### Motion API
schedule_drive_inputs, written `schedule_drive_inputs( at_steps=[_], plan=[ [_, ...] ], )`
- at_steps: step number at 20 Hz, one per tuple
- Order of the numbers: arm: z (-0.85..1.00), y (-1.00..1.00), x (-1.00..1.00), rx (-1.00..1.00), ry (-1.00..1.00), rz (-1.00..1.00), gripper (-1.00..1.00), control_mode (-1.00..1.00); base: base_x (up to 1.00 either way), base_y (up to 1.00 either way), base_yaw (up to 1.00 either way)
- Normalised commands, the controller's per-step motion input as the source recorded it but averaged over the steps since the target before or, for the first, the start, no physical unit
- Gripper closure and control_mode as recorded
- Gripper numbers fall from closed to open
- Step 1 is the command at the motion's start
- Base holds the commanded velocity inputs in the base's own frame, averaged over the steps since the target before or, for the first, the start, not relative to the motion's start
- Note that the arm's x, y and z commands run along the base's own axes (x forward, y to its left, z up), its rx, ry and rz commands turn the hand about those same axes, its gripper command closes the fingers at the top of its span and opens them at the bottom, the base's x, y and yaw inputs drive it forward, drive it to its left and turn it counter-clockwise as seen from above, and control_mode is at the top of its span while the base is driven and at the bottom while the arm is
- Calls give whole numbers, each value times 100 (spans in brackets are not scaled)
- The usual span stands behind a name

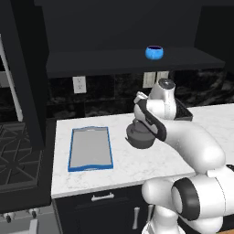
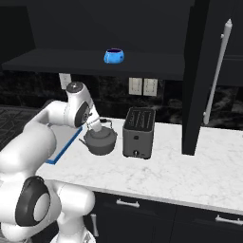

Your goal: Pick the kettle from the counter and place it on the tray. Then pick the mug from the cabinet and place it on the tray. Then close the cabinet doors.

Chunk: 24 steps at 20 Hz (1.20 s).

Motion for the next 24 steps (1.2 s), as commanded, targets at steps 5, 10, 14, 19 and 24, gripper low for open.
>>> schedule_drive_inputs(
  at_steps=[5, 10, 14, 19, 24],
  plan=[
    [-31, 7, 35, -3, 2, 0, -100, -100, 0, 0, 0],
    [-24, 0, 39, 0, 2, 0, -100, -100, 0, 0, 0],
    [-24, 0, 24, 0, 0, 0, -100, -100, 0, 0, 0],
    [-21, 0, 32, 0, 4, 0, -100, -100, 0, 0, 0],
    [-21, 0, 31, 0, 6, 0, -100, -100, 0, 0, 0]
  ],
)
